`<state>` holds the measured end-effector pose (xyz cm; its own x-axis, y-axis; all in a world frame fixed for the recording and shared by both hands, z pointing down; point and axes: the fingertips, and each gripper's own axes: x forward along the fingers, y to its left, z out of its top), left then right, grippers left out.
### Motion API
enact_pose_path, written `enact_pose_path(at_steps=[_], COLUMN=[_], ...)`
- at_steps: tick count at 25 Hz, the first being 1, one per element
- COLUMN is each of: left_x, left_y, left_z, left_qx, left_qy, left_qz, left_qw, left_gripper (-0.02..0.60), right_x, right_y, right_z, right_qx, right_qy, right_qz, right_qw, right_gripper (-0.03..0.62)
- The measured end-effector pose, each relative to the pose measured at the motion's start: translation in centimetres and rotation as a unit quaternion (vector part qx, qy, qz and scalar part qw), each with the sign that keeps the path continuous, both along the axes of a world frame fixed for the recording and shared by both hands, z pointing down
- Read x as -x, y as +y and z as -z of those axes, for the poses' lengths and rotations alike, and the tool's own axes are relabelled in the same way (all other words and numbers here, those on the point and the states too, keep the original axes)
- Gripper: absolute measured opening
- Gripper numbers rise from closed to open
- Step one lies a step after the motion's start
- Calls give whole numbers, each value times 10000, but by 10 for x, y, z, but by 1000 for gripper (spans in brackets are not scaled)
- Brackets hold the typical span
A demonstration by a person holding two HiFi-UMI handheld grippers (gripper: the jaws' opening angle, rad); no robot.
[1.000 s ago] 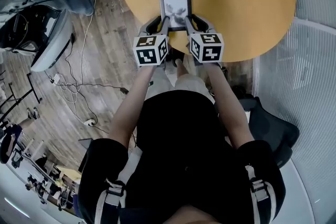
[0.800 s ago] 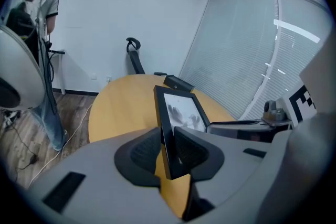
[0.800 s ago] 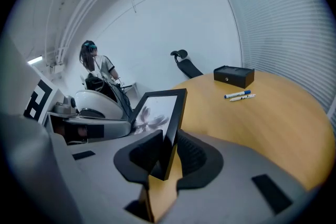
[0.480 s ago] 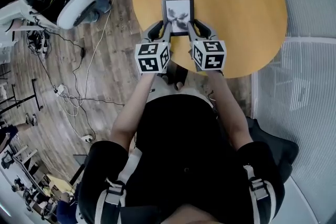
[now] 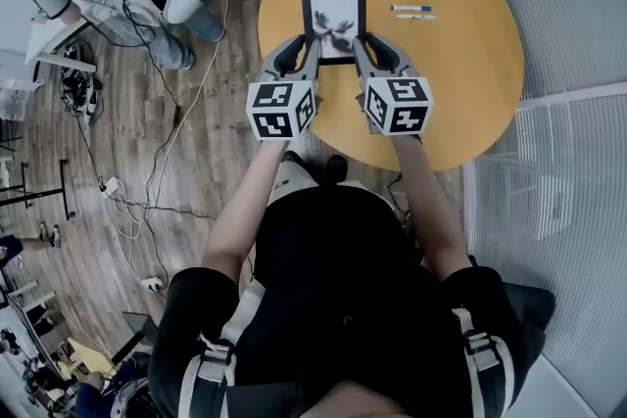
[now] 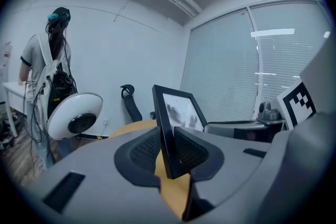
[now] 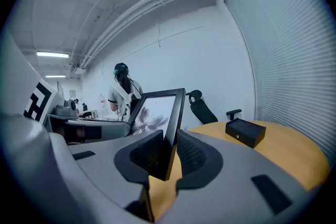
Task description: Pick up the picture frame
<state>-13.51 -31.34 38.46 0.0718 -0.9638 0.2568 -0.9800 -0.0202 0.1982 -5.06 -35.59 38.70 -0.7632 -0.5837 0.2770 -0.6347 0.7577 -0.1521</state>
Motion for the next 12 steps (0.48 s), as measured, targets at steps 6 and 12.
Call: enact_pose_path(at_steps=[6,12], left_x=[21,29], left_y=[97,107], left_z=[55,82], left_qx=[-566,-923], left_qy=[-144,-235], left_qz=[-85,-221], left_qw=[9983,9952], left_gripper=[91,91], right_x=[20,26], right_y=[98,110], right_z=[57,85], right_qx=[-586,-918], right_qy=[-198,-514], right_qz=[-52,-63], right_qw=[9981,9944], right_gripper=[95,95])
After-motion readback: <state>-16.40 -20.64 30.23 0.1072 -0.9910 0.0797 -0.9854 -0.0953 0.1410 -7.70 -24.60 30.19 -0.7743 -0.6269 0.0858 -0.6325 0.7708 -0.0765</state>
